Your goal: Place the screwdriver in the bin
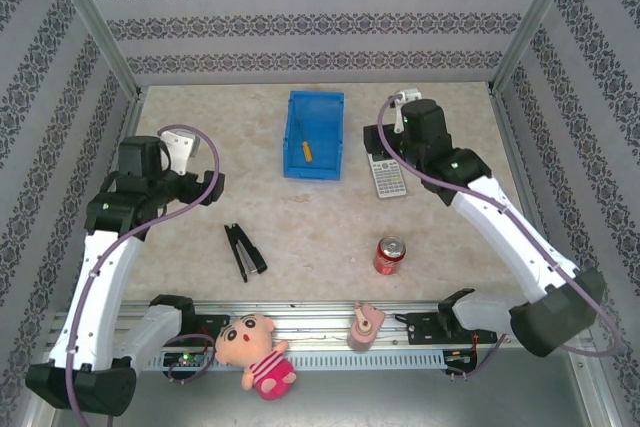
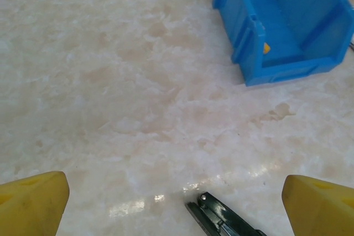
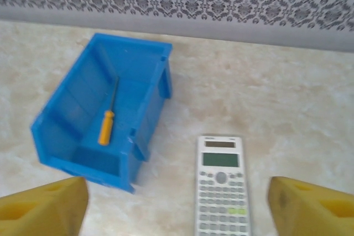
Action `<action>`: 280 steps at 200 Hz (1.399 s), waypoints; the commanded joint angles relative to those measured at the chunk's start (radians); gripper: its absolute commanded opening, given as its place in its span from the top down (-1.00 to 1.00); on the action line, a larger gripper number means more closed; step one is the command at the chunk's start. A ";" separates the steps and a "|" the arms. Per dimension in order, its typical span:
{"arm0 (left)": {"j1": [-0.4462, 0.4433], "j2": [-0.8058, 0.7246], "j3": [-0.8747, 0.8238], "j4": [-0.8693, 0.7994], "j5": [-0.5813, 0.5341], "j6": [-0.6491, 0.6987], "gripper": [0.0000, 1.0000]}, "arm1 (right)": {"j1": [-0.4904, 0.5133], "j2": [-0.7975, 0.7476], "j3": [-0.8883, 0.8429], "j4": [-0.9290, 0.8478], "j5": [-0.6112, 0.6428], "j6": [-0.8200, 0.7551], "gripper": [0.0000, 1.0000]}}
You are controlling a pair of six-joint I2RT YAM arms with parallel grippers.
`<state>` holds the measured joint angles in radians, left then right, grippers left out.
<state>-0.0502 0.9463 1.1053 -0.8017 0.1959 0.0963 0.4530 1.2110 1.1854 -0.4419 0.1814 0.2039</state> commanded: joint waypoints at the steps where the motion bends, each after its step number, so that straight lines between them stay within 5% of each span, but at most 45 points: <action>1: 0.013 0.060 0.021 0.068 -0.078 -0.050 -0.99 | -0.018 -0.078 -0.089 0.096 0.028 -0.029 -0.73; 15: 0.012 0.114 0.047 0.068 -0.121 -0.069 -0.99 | -0.025 -0.126 -0.163 0.158 0.048 -0.052 -0.96; 85: 0.014 0.185 -0.126 0.348 -0.284 -0.131 -0.99 | -0.289 -0.117 -0.311 0.294 0.048 0.005 -0.96; 128: 0.017 0.165 -0.393 0.774 -0.278 -0.158 -0.99 | -0.398 -0.072 -0.478 0.590 0.129 -0.067 -0.96; 169: 0.024 0.277 -0.560 1.139 -0.280 -0.159 -0.98 | -0.402 -0.023 -0.691 0.980 0.154 -0.204 -0.96; 243: 0.051 0.426 -0.781 1.659 -0.322 -0.131 -0.99 | -0.404 -0.026 -0.815 1.089 0.062 -0.204 -0.96; 280: 0.053 0.504 -0.842 1.850 -0.335 -0.155 -0.98 | -0.402 0.070 -0.907 1.286 0.026 -0.181 -0.96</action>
<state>-0.0101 1.4097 0.2924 0.8253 -0.1173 -0.0353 0.0544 1.2125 0.3244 0.6827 0.2478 0.0067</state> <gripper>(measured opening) 0.992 0.982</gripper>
